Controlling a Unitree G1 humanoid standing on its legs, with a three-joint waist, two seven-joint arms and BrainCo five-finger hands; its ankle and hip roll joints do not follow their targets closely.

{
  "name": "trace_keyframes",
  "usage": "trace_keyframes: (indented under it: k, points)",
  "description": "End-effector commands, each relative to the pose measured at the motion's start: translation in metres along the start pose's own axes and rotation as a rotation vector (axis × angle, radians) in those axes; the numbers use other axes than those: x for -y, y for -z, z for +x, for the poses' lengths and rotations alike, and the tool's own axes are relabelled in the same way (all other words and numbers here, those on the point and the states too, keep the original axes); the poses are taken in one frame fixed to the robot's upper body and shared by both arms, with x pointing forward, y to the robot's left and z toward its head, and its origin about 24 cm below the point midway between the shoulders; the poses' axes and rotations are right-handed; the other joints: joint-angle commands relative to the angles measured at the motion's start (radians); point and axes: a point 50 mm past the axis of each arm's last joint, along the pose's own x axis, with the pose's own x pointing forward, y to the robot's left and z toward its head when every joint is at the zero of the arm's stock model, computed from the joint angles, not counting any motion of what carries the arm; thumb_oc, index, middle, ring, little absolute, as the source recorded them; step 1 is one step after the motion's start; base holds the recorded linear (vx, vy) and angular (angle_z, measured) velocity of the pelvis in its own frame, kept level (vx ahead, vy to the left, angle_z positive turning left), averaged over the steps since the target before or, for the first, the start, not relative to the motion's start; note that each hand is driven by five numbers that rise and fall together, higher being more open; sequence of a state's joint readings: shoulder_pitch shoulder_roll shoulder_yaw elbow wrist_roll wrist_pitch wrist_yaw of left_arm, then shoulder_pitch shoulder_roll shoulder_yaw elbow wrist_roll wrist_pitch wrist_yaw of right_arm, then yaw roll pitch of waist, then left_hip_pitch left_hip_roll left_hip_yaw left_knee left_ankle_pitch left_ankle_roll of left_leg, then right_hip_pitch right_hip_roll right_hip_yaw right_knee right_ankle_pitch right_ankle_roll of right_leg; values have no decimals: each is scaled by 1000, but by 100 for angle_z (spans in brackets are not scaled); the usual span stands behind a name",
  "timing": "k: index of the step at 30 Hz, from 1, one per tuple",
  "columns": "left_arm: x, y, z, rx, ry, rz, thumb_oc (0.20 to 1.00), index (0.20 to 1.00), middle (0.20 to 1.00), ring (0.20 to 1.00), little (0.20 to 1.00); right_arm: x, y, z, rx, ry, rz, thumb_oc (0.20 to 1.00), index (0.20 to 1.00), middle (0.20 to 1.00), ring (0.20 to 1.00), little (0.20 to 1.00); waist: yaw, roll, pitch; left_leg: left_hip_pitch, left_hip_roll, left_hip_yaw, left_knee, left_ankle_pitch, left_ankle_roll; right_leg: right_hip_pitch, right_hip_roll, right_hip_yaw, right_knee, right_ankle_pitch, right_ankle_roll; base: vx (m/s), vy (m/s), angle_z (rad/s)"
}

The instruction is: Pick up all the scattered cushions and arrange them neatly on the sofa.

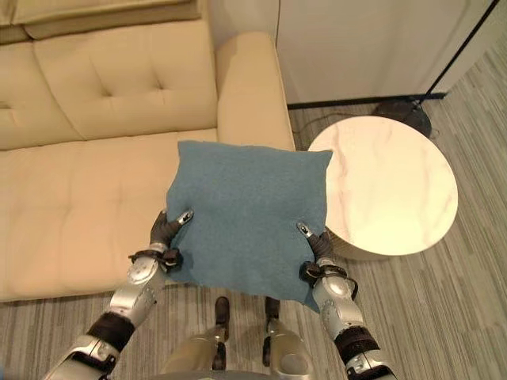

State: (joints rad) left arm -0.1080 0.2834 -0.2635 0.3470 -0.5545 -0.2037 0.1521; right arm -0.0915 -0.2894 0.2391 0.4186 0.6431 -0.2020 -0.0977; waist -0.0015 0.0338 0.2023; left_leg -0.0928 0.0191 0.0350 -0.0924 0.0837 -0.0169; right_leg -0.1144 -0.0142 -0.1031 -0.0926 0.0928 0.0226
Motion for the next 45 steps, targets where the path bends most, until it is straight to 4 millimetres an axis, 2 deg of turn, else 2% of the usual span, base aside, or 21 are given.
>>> trace_keyframes:
  k: [1, 4, 5, 8, 11, 13, 15, 16, 19, 22, 26, 27, 28, 29, 33, 35, 36, 39, 41, 45]
  points:
    - [20, -28, 11, 166, 114, -26, 200, 200, 200, 200, 200, -33, -26, 0, 188, -156, 5, 200, 200, 200, 200, 200, 5, -79, -117, 35, -28, -49, 41, -130, -18, 35, -66, -36, 10, -64, 87, 12, -56, 31]
    - [15, -24, 1, 159, 106, -45, 200, 200, 200, 200, 200, -33, -33, -6, 226, -177, -33, 200, 200, 200, 200, 200, 15, -78, -122, 35, -27, -80, 50, -128, -23, 57, -66, -70, 10, -79, 81, -20, -76, 48]
    - [10, -24, -5, 168, 91, -62, 200, 200, 200, 200, 200, -32, -42, -8, 267, -188, -90, 200, 200, 200, 200, 200, 27, -79, -125, 24, -28, -107, 62, -122, -26, 68, -69, -95, 8, -88, 76, -40, -53, 84]
    - [3, -22, -13, 168, 77, -79, 200, 200, 200, 200, 200, -28, -52, -12, 311, -189, -173, 200, 200, 200, 200, 200, 38, -81, -126, 1, -37, -144, 93, -121, -33, 83, -75, -138, 6, -97, 69, -51, -47, 80]
    - [0, -24, -17, 175, 91, -78, 200, 200, 200, 200, 200, -22, -63, -13, 354, -167, -258, 200, 200, 200, 200, 200, 59, -83, -105, -68, -56, -152, 156, -115, -52, 85, -92, -201, 10, -100, 63, -134, -11, 87]
    - [1, -21, -16, 162, 100, -68, 200, 200, 200, 200, 200, -18, -65, -13, 364, -131, -294, 200, 200, 200, 200, 200, 60, -77, -105, -85, -42, -113, 147, -101, -54, 93, -109, -274, 13, -101, 63, -84, 44, 123]
    - [2, -20, -16, 156, 104, -70, 200, 200, 200, 200, 200, -17, -66, -13, 366, -122, -298, 200, 200, 200, 200, 200, 54, -79, -102, -87, -27, -57, 149, -101, -51, 99, -120, -314, 16, -101, 65, -24, 80, 163]
    - [2, -19, -17, 154, 106, -72, 200, 200, 200, 200, 200, -18, -64, -13, 362, -127, -300, 200, 200, 200, 200, 200, 48, -83, -104, -77, -5, 16, 144, -107, -44, 109, -131, -348, 17, -102, 70, 23, 117, 127]
    - [-2, -15, -21, 133, 103, -55, 200, 200, 200, 200, 200, -24, -61, -12, 346, -159, -303, 200, 200, 200, 200, 200, 56, -96, -110, -56, -2, 42, 131, -110, -37, 130, -137, -361, 18, -103, 74, 58, 101, 51]
    - [-8, -14, -26, 117, 104, -24, 200, 200, 200, 200, 200, -35, -58, -11, 341, -201, -300, 200, 200, 200, 200, 200, 72, -119, -115, -34, -21, 20, 113, -119, -17, 132, -138, -329, 56, -120, 73, 89, 149, 12]
    - [-11, -19, -25, 124, 114, 11, 200, 200, 200, 200, 200, -43, -59, -10, 350, -229, -304, 200, 200, 200, 200, 200, 82, -128, -99, -8, -45, -2, 106, -128, 16, 87, -147, -261, 182, -158, 71, 34, 131, 10]
    - [-10, -20, -24, 127, 120, 16, 200, 200, 200, 200, 200, -43, -60, -11, 356, -227, -300, 200, 200, 200, 200, 200, 76, -129, -92, -5, -51, -9, 110, -129, 22, 72, -144, -230, 214, -162, 68, 29, 97, -1]
    - [-8, -23, -23, 136, 126, 17, 200, 200, 200, 200, 200, -43, -60, -12, 358, -223, -297, 200, 200, 200, 200, 200, 59, -130, -88, -6, -57, -21, 111, -127, 28, 42, -124, -168, 241, -162, 66, 60, 115, 3]
    - [-7, -23, -23, 141, 131, 21, 200, 200, 200, 200, 200, -42, -58, -12, 349, -222, -304, 200, 200, 200, 200, 200, 36, -129, -88, 12, -71, -40, 101, -131, 37, 11, -67, -40, 243, -163, 78, 76, 105, 14]
    - [-3, -21, -23, 135, 153, 26, 200, 200, 200, 200, 200, -40, -52, -14, 318, -234, -302, 200, 200, 200, 200, 200, 18, -134, -89, 26, -94, -90, 97, -129, 46, -25, -13, 59, 210, -137, 75, 111, 18, 24]
    - [-1, -20, -23, 135, 158, 21, 200, 200, 200, 200, 200, -36, -50, -14, 310, -220, -302, 200, 200, 200, 200, 200, 17, -139, -92, 28, -103, -108, 105, -136, 38, 0, -10, 67, 178, -121, 71, 103, -101, 44]
    - [3, -20, -22, 138, 171, 4, 200, 200, 200, 200, 200, -30, -51, -16, 309, -201, -303, 200, 200, 200, 200, 200, 14, -144, -96, 21, -109, -114, 136, -149, 22, 19, -14, 59, 159, -120, 64, 120, -146, 54]
    - [8, -19, -22, 139, 187, -10, 200, 200, 200, 200, 200, -23, -53, -18, 317, -175, -303, 200, 200, 200, 200, 200, 2, -151, -93, -2, -110, -94, 199, -168, 5, 49, -28, 29, 133, -116, 63, 52, -74, 62]
    - [10, -16, -22, 128, 192, -30, 200, 200, 200, 200, 200, -17, -55, -18, 313, -162, -307, 200, 200, 200, 200, 200, -11, -150, -95, -28, -76, -39, 261, -180, -15, 94, -40, -4, 97, -113, 60, 80, -36, 67]
    - [9, -16, -22, 123, 186, -30, 200, 200, 200, 200, 200, -19, -56, -17, 315, -167, -291, 200, 200, 200, 200, 200, -4, -154, -94, -63, -45, -28, 257, -159, -23, 110, -46, -15, 74, -112, 62, 59, 23, 35]
